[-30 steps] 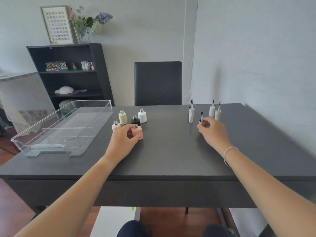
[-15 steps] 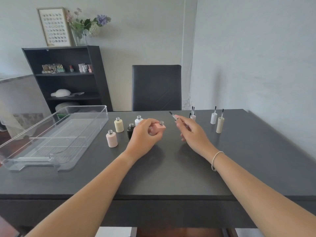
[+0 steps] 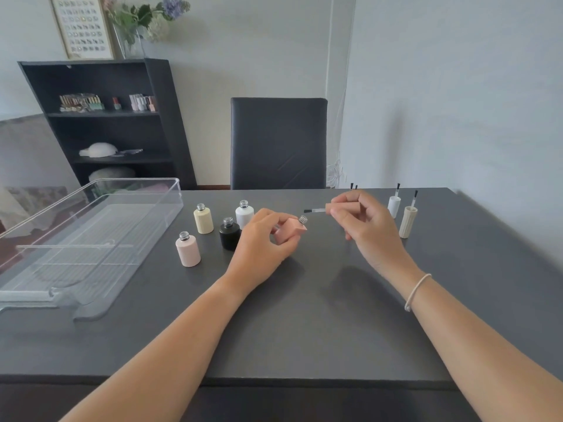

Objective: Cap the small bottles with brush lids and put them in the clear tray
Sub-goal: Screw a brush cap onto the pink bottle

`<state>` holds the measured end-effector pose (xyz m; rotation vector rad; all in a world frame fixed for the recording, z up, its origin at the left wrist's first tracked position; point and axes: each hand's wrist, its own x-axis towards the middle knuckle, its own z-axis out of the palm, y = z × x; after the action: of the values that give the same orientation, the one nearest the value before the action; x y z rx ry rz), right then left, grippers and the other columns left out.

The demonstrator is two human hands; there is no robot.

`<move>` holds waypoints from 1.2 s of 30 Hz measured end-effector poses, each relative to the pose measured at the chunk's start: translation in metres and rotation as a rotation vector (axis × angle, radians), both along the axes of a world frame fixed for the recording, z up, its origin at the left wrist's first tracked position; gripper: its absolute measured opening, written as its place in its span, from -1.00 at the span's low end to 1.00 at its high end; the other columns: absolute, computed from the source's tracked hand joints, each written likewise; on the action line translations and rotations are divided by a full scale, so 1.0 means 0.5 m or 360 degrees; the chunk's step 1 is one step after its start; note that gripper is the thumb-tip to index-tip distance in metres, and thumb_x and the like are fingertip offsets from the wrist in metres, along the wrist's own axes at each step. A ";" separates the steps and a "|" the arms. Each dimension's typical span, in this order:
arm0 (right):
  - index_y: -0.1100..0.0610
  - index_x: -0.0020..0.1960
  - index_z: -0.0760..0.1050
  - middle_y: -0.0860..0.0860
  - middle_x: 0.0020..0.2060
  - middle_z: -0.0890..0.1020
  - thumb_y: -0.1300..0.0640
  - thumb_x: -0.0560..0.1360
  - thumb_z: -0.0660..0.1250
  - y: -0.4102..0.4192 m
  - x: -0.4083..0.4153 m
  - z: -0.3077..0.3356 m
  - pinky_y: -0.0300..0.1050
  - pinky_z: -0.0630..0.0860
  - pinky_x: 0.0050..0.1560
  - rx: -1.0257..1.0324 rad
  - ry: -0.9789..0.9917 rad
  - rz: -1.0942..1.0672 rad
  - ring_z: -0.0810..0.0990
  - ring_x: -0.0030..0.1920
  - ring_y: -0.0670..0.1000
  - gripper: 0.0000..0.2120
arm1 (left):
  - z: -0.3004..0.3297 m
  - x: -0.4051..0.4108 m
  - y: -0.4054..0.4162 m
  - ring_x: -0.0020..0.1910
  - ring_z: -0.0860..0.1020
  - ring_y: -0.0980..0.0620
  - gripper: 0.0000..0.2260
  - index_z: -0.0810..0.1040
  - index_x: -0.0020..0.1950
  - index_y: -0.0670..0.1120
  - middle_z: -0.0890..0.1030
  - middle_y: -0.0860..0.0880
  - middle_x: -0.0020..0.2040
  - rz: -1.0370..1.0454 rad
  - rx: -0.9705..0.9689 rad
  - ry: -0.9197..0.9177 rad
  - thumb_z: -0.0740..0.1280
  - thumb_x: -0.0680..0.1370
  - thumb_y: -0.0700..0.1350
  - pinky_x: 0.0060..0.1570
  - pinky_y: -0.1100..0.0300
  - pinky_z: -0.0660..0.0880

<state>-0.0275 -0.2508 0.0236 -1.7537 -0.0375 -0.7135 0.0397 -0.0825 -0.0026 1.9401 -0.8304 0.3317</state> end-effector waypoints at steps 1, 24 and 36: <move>0.03 -0.19 0.50 -0.12 -0.30 0.66 0.19 0.45 0.35 0.001 0.000 -0.002 -0.18 0.42 -0.25 -0.0019 0.0013 -0.0002 0.44 -0.33 -0.09 -0.92 | -0.001 0.001 0.000 -0.13 0.44 0.32 -0.71 0.48 -0.11 0.28 0.48 0.13 -0.13 -0.0005 0.0003 0.0002 0.40 0.42 -0.14 -0.12 0.50 0.35; 0.08 -0.19 0.51 -0.07 -0.24 0.64 0.22 0.44 0.33 -0.001 -0.004 -0.007 -0.14 0.38 -0.28 -0.0104 0.0044 -0.0034 0.44 -0.25 0.03 -0.93 | -0.006 0.000 0.000 -0.08 0.44 0.25 -0.79 0.59 0.05 0.06 0.49 0.06 -0.08 0.0007 0.0020 0.0016 0.40 0.43 -0.14 -0.13 0.43 0.39; 0.12 -0.16 0.53 -0.14 -0.24 0.65 0.29 0.45 0.28 0.002 -0.008 -0.011 -0.34 0.35 -0.27 -0.0316 0.0069 0.0005 0.43 -0.24 0.14 -0.89 | -0.003 -0.009 -0.001 -0.09 0.41 0.32 -0.78 0.60 0.06 0.05 0.46 0.06 -0.10 -0.0008 0.0063 -0.0022 0.41 0.44 -0.13 -0.14 0.51 0.31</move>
<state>-0.0313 -0.2500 0.0179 -1.9579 -0.0840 -0.6883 0.0354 -0.0829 -0.0041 1.9743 -0.8569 0.3283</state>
